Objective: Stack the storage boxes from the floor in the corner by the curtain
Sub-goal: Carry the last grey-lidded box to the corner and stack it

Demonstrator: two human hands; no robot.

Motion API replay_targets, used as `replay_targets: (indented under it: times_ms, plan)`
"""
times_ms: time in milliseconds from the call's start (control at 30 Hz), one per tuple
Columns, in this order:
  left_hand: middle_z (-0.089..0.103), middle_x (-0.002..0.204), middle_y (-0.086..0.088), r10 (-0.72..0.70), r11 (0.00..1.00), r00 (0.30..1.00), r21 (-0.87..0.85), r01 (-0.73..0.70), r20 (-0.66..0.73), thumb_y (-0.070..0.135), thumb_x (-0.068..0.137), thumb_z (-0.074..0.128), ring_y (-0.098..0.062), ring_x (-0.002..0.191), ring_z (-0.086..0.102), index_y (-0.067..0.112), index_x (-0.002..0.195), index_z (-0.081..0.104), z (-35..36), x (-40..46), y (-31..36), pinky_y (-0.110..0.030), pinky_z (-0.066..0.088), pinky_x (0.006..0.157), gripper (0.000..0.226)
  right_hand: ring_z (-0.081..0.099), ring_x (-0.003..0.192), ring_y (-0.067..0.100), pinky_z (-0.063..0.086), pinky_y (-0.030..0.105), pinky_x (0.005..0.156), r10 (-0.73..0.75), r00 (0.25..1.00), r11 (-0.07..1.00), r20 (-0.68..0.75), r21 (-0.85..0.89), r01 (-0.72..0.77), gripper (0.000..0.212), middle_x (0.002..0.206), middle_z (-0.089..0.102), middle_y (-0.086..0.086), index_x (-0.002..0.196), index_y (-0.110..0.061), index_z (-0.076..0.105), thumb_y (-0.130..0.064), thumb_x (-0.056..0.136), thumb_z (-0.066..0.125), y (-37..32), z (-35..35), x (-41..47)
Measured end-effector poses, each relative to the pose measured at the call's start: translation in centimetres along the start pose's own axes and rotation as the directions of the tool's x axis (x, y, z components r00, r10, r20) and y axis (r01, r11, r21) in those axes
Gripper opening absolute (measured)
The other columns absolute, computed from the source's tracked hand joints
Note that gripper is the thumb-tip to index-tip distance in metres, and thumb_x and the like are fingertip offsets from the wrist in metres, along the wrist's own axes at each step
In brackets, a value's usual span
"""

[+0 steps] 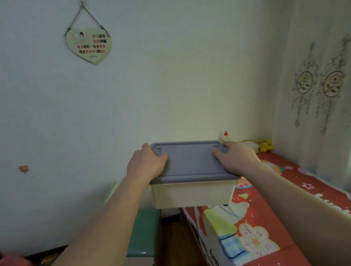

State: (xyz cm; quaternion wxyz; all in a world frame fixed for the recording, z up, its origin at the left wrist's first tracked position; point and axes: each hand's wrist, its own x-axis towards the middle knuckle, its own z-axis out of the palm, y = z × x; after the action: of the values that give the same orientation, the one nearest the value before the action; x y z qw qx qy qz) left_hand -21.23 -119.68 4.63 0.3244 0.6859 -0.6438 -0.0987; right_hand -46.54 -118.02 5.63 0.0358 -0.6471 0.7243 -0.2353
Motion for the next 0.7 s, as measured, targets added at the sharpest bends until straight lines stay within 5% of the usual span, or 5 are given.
replay_targets:
  times_ms: [333, 700]
  plan:
    - [0.06, 0.115, -0.014, 0.097, 0.995, 0.992, -0.023, -0.095, 0.081, 0.051, 0.09, 0.05, -0.024, 0.086, 0.05, 0.01, 0.126, 0.049, 1.4, -0.3, 3.5, -0.032, 0.036, 0.067, 0.054, 0.061, 0.107, 0.037, 0.045, 0.038, 0.082, 0.104, 0.99, 0.994, -0.092, -0.036, -0.107, 0.049, 0.118, 0.067, 0.017, 0.117, -0.015, 0.062, -0.053, 0.092, 0.045, 3.1, -2.5, -1.9]
    - [0.058, 0.123, -0.017, 0.241, 0.97, 0.951, -0.065, -0.233, 0.191, 0.054, 0.089, 0.052, -0.035, 0.11, 0.056, 0.008, 0.127, 0.048, 5.1, -6.1, 12.8, -0.037, 0.043, 0.082, 0.06, 0.06, 0.105, 0.036, 0.041, 0.035, 0.075, 0.248, 0.944, 0.966, -0.218, -0.025, -0.259, 0.049, 0.114, 0.068, 0.014, 0.12, -0.019, 0.062, -0.054, 0.09, 0.046, 11.8, -9.2, -9.6]
